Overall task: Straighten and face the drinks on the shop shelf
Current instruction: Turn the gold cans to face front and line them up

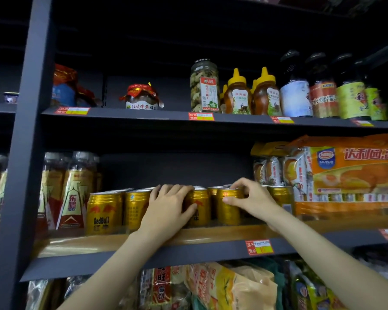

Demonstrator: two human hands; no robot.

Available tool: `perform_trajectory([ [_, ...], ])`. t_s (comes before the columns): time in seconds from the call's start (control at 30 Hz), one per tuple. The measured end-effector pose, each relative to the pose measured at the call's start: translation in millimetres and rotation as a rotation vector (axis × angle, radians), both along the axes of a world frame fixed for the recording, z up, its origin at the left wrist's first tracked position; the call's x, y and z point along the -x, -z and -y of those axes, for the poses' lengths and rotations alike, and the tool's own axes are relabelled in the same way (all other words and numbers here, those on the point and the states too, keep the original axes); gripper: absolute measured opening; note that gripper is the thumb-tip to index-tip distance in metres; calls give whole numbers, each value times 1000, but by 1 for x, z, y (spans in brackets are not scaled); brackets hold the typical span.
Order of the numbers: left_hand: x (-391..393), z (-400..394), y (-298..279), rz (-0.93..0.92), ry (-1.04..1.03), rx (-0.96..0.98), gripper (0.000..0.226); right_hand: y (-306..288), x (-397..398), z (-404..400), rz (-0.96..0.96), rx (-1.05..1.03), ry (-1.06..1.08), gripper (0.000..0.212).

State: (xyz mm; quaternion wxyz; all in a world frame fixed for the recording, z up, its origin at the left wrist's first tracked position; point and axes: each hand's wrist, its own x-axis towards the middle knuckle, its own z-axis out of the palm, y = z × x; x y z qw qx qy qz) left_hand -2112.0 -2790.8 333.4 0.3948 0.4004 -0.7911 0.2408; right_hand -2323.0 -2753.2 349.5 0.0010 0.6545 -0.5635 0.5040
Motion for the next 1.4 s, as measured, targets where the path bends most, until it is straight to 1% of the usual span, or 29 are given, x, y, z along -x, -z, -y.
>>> perform_trajectory([
  [0.07, 0, 2, 2, 9, -15, 26, 48, -1, 0, 2, -53, -15, 19, 36],
  [0.2, 1, 3, 7, 4, -41, 57, 47, -9, 7, -4, -353, -71, 126, 52],
  [0.23, 1, 3, 7, 1, -43, 57, 46, -10, 7, -4, -399, -83, 156, 55],
  [0.3, 2, 5, 8, 1, -46, 66, 46, -12, 4, 0, -411, -96, 194, 57],
  [0.5, 2, 3, 7, 6, -52, 57, 46, -10, -1, 17, -373, -103, 206, 57],
  [0.6, 2, 1, 5, -1, -32, 40, 46, -10, -5, 23, -395, -104, 225, 56],
  [0.77, 1, -1, 5, -5, -16, 30, 44, -11, -12, 36, -497, -121, 274, 56],
  [0.83, 2, -4, -1, -23, -6, -19, 40, -16, -5, 38, -549, -152, 250, 57],
  [0.93, 6, -7, -18, -51, -14, -116, 32, -31, 18, 40, -596, -170, 175, 65],
  [1.03, 21, -7, -37, 31, -68, -124, 37, -54, 43, 39, -592, -224, 132, 71],
  [1.13, 47, 0, -53, 119, -53, -138, 47, -72, 61, 54, -670, -280, 85, 65],
  [1.2, 62, 10, -62, 234, -98, -217, 56, -81, 69, 70, -700, -302, 77, 65],
  [1.27, 70, 17, -63, 322, -131, -387, 64, -87, 75, 89, -768, -391, 80, 71],
  [1.3, 72, 20, -61, 344, -141, -440, 67, -89, 76, 98, -805, -447, 78, 75],
  [1.4, 73, 23, -54, 372, -184, -430, 71, -86, 75, 124, -896, -611, 75, 83],
])
